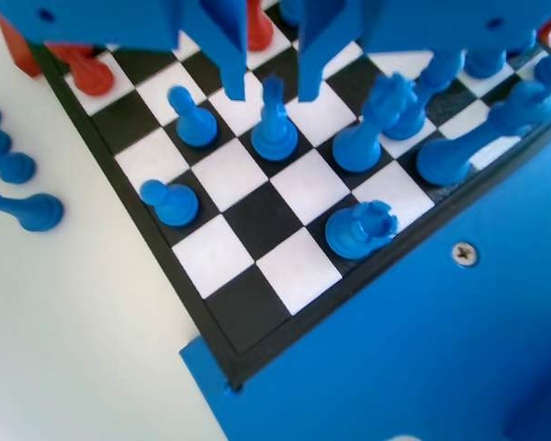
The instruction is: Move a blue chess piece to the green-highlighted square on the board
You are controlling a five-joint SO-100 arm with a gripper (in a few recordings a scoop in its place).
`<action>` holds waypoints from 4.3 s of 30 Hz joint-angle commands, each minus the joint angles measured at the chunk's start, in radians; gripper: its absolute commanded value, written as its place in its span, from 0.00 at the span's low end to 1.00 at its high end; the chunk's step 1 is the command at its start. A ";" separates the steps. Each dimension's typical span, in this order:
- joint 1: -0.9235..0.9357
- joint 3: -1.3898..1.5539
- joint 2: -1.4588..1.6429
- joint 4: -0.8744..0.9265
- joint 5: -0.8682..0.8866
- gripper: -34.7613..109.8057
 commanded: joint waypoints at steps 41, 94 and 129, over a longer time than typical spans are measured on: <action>-0.014 -0.002 -0.055 -0.094 -0.020 0.25; -0.232 -0.499 -0.287 0.196 -0.091 0.25; -0.215 -0.394 -0.288 0.075 -0.140 0.29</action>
